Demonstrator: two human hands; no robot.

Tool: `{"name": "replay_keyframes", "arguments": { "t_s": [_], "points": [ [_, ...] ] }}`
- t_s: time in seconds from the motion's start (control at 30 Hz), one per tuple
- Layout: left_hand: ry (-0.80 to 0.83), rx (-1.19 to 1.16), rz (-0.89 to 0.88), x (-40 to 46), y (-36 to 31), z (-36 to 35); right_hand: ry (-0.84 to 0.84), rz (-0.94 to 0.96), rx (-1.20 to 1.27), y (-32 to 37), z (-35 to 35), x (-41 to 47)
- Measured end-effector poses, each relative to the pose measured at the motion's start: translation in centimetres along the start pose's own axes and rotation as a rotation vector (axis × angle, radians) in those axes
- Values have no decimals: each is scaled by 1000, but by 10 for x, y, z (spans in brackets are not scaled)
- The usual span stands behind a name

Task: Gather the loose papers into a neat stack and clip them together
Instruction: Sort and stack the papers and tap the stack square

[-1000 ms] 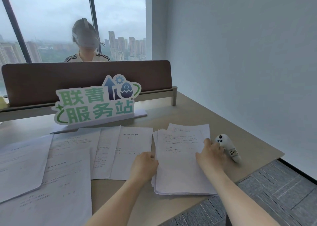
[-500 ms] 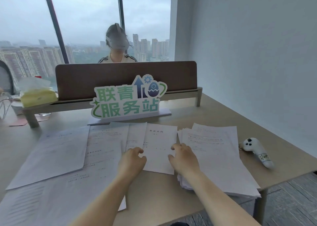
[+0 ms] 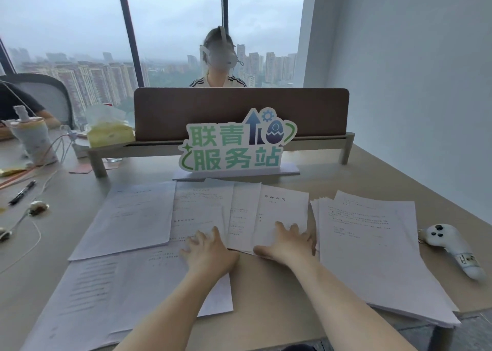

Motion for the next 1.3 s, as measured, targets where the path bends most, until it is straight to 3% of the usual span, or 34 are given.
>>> {"name": "replay_keyframes", "arguments": {
  "t_s": [0.23,0.37,0.47,0.6,0.73,0.93,1.13,1.3],
  "points": [
    [36,24,20,10,-7,5,55,103,92,12,-1,9],
    [-10,-28,-17,16,-11,10,-14,197,223,23,4,13],
    [-16,-73,-78,18,-12,19,-164,173,416,24,12,21],
    [-22,-97,-108,23,-10,32,-261,-4,852,10,15,32],
    [-9,-231,-136,32,-6,35,-231,-170,1028,0,8,41],
    [21,-348,-206,50,-13,26,-143,-178,983,3,3,51],
    [52,-452,-300,54,-28,14,60,-169,983,8,-5,61],
    [113,-583,-276,52,-39,3,77,-210,1078,15,-9,69]
  ]
}}
Point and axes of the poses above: each hand's wrist, its own x-axis towards the middle knuckle, its own z-axis out of the back of the hand, y = z × x, the point moved 6 cm from there along x, towards the middle knuckle, and after that the axes turned 12 degrees about z, right-handed, at the moved point
